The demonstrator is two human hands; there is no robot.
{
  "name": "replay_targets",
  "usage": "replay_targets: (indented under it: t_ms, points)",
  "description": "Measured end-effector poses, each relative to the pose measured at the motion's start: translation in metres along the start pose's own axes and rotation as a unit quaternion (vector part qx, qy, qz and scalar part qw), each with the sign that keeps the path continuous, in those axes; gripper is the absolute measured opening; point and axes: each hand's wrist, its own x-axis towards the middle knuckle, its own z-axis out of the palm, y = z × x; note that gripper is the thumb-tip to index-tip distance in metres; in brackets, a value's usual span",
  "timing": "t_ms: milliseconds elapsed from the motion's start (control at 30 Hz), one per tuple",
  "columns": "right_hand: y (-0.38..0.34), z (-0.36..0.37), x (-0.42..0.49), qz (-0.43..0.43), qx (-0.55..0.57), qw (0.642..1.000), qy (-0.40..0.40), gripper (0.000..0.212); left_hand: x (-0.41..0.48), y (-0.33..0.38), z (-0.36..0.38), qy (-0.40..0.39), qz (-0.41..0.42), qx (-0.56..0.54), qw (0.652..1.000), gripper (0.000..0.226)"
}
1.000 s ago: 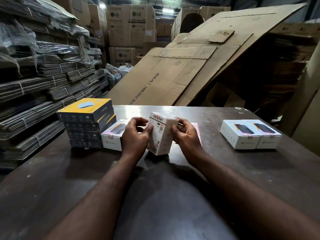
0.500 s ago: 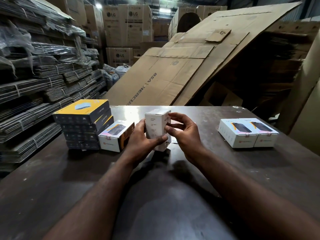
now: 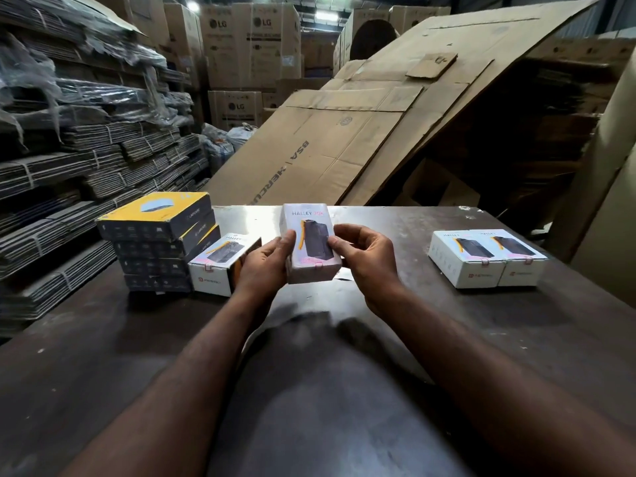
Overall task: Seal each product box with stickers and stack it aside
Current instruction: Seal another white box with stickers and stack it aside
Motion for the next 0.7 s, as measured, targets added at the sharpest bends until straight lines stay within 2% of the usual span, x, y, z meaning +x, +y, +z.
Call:
replay_targets:
  t_ms: [133, 233, 300, 400, 467, 567, 700]
  points:
    - [0.003, -0.004, 0.006, -0.001, -0.039, 0.999, 0.011, 0.009, 0.001, -0.002, 0.004, 0.026, -0.012, 0.044, 0.999, 0.041]
    - [0.009, -0.002, 0.008, 0.021, -0.061, 0.998, 0.018, 0.011, 0.004, -0.002, 0.002, 0.079, -0.011, 0.075, 0.994, 0.064]
    - [0.011, 0.0, 0.01, 0.043, -0.056, 0.997, 0.019, 0.012, 0.005, -0.002, 0.003, 0.109, -0.015, 0.109, 0.988, 0.069]
    - [0.011, 0.0, 0.012, 0.066, -0.044, 0.997, 0.019, 0.013, 0.004, -0.001, 0.006, 0.115, -0.009, 0.139, 0.984, 0.05]
    - [0.009, -0.003, 0.013, 0.075, -0.041, 0.996, 0.02, 0.016, 0.002, -0.003, 0.009, 0.089, -0.016, 0.125, 0.988, 0.038]
    - [0.005, -0.009, 0.014, 0.088, -0.039, 0.995, 0.02, 0.019, 0.001, -0.006, 0.011, 0.06, -0.023, 0.097, 0.993, 0.033]
    - [-0.001, -0.02, 0.016, 0.085, -0.075, 0.994, 0.003, 0.011, 0.0, -0.01, 0.016, 0.06, -0.016, 0.101, 0.993, 0.034]
